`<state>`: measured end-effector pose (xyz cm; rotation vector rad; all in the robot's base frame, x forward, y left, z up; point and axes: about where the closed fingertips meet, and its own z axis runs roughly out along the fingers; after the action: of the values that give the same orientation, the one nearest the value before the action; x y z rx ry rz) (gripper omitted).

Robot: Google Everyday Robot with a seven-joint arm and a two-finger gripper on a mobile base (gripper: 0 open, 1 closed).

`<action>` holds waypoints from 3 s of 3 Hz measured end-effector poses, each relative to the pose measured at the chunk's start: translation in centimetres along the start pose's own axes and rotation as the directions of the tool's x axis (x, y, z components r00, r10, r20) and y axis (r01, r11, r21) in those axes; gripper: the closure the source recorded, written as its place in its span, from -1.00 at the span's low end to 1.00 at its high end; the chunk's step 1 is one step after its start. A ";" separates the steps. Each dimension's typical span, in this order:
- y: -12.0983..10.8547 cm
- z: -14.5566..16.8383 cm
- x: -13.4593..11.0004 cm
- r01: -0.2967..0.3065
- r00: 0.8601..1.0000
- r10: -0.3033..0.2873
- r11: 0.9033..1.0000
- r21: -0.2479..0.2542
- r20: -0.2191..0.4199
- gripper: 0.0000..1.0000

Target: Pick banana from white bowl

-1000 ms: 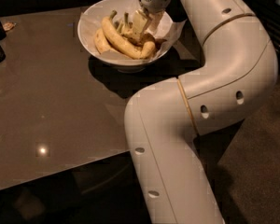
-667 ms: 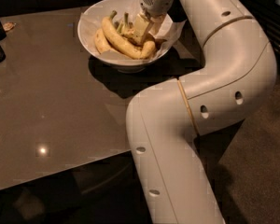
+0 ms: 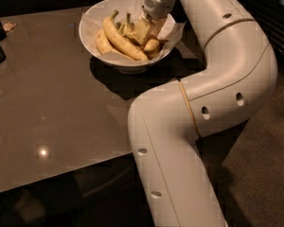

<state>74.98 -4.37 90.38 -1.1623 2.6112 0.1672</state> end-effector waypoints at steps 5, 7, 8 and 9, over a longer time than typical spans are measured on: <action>-0.2 -2.6 -1.6 -0.005 0.999 0.002 0.997 0.076 0.048 1.00; -2.1 -4.6 1.4 -0.096 0.991 0.088 0.993 0.071 0.099 1.00; -2.2 -4.1 1.9 -0.107 0.991 0.101 0.992 0.063 0.093 1.00; -1.2 -4.0 1.1 -0.065 0.994 0.061 0.997 0.043 0.089 1.00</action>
Offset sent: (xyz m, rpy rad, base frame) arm 0.0000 0.0000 0.0000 0.0000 0.0000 0.0000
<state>74.32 -6.79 93.84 -1.0341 2.5627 0.1664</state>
